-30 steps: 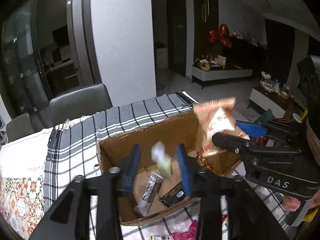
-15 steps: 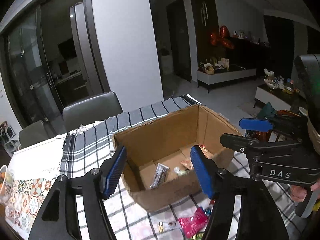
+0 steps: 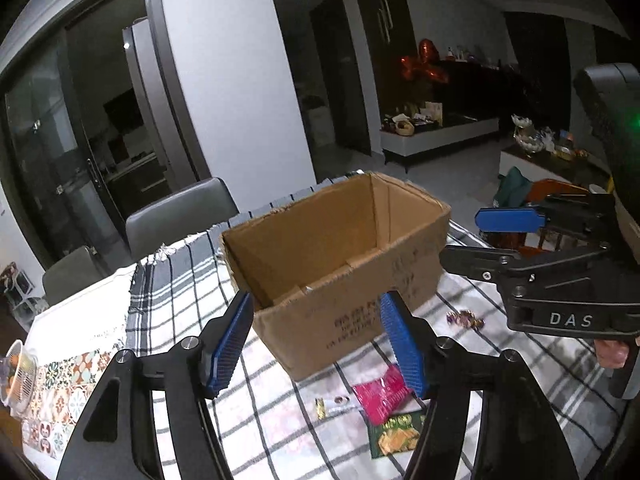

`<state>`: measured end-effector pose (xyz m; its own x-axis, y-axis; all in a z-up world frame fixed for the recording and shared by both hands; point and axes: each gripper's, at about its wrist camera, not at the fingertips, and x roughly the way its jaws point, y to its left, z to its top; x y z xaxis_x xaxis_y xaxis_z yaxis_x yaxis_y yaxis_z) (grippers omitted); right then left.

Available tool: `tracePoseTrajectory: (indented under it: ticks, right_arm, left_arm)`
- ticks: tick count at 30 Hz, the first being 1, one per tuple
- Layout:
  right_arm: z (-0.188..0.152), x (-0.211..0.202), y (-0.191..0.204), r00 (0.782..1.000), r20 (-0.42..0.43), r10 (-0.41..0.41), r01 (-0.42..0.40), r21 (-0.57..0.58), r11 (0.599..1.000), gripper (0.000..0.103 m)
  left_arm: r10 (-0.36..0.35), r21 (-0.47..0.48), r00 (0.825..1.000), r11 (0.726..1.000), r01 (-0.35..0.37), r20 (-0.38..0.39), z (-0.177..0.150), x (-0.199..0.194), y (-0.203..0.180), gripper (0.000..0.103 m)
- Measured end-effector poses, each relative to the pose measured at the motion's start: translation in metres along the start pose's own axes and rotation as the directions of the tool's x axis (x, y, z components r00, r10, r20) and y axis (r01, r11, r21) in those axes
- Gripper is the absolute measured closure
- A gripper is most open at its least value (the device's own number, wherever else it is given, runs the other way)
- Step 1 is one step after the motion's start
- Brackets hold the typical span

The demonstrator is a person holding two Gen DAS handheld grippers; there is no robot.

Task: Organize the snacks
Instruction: 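Withdraw both open tools from the box back toward the remaining snacks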

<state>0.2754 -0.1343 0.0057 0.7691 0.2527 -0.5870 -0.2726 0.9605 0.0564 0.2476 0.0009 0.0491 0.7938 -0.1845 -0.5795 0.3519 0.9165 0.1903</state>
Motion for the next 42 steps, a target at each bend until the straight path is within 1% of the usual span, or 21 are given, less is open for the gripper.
tracePoseTrajectory:
  ticks: [5,7,13,20,27,31,37,39,40,42]
  right_arm:
    - [-0.016,0.004,0.000,0.999,-0.044,0.001,-0.001,0.001,1.000,0.047]
    - [-0.023,0.007,0.000,0.998,-0.065,0.000,0.000,0.003,1.000,0.047]
    - [-0.043,0.021,-0.005,0.991,-0.133,0.001,0.000,0.012,1.000,0.047]
    - [-0.065,0.038,-0.007,0.980,-0.200,0.009,-0.007,0.009,1.000,0.047]
    - [-0.080,0.057,-0.008,0.963,-0.267,0.031,-0.028,0.017,0.999,0.047]
    - [-0.085,0.067,-0.006,0.955,-0.295,0.025,-0.027,-0.002,1.000,0.048]
    - [-0.090,0.083,-0.008,0.944,-0.330,0.027,-0.030,-0.004,1.000,0.048]
    - [-0.090,0.087,-0.008,0.941,-0.337,0.028,-0.031,-0.002,1.000,0.051]
    - [-0.091,0.090,-0.008,0.939,-0.343,0.031,-0.034,-0.003,0.999,0.055]
    - [-0.092,0.093,-0.009,0.936,-0.350,0.036,-0.038,-0.001,0.999,0.056]
  left_arm:
    - [-0.043,0.028,0.999,0.999,0.044,-0.034,-0.011,0.006,-0.010,0.038]
    - [-0.068,0.042,0.996,0.997,0.070,-0.050,-0.015,0.009,-0.014,0.038]
    - [-0.109,0.077,0.989,0.990,0.117,-0.099,-0.029,0.019,-0.027,0.038]
    - [-0.167,0.125,0.969,0.973,0.191,-0.179,-0.048,0.036,-0.041,0.038]
    - [-0.222,0.113,0.944,0.960,0.255,-0.244,-0.062,0.060,-0.042,0.038]
    - [-0.237,0.125,0.932,0.952,0.279,-0.273,-0.068,0.074,-0.042,0.034]
    - [-0.265,0.162,0.917,0.933,0.322,-0.298,-0.070,0.091,-0.045,0.034]
    - [-0.279,0.170,0.911,0.925,0.340,-0.303,-0.070,0.095,-0.046,0.034]
    - [-0.286,0.176,0.908,0.920,0.349,-0.308,-0.070,0.097,-0.047,0.034]
    - [-0.297,0.190,0.901,0.911,0.367,-0.315,-0.070,0.101,-0.048,0.034]
